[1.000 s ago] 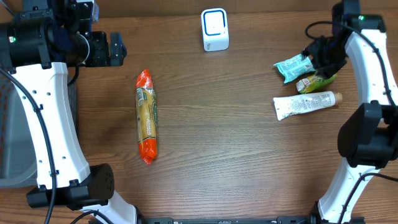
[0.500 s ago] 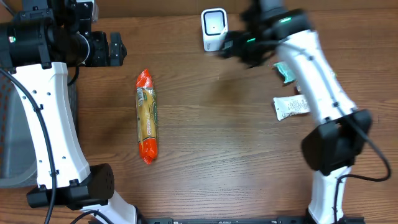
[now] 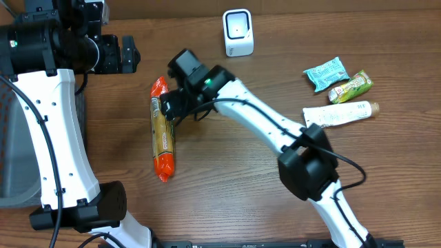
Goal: Scan the item barcode
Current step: 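Reach the right gripper to the spaghetti pack and grasp its middle, then lift the spaghetti pack and swing it toward the scanner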
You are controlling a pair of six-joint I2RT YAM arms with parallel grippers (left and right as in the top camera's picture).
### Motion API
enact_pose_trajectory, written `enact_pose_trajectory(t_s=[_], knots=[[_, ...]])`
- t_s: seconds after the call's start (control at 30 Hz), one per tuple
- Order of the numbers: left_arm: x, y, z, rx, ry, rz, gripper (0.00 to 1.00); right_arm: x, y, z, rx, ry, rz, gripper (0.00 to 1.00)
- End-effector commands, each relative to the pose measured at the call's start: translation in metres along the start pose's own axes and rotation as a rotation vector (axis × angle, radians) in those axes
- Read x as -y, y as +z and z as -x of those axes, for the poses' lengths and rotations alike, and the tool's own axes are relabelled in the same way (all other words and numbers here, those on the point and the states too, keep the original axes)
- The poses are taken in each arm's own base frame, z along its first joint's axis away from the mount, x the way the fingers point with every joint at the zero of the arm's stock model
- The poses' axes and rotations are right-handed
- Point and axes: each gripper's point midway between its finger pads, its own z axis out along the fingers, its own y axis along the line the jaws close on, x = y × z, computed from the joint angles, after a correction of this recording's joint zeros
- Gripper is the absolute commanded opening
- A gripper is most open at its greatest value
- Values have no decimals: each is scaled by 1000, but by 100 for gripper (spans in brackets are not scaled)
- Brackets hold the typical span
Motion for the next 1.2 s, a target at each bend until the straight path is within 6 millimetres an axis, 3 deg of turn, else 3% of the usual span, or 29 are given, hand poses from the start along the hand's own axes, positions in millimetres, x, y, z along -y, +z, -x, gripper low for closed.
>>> enact_pose_trajectory(t_s=[0.0, 0.17, 0.43, 0.5, 0.6, 0.67, 0.73, 0.87, 1.0, 1.17], knots=[[1, -10, 3, 30, 21, -3, 99, -10, 23, -9, -9, -16, -8, 94], [1, -10, 3, 30, 21, -3, 99, -32, 55, -30, -35, -70, 8, 99], [1, -10, 3, 30, 21, -3, 99, -8, 93, -57, -106, -70, -87, 98], [1, -10, 3, 31, 21, -3, 100, -3, 93, -59, -117, -62, -95, 75], [1, -10, 3, 30, 21, -3, 100, 0, 89, -59, -129, -52, -96, 31], [1, -10, 3, 30, 21, -3, 99, 4, 82, -56, -129, -40, -99, 13], [2, -9, 3, 30, 23, -5, 100, 8, 68, -48, -123, -19, -96, 7], [2, -9, 3, 30, 23, -5, 100, 9, 35, -33, -133, 22, -6, 4], [2, -9, 3, 30, 23, -5, 99, 4, -3, -29, -195, -6, 190, 4], [2, -9, 3, 30, 23, -5, 100, 23, -38, -29, -264, 18, 382, 4]])
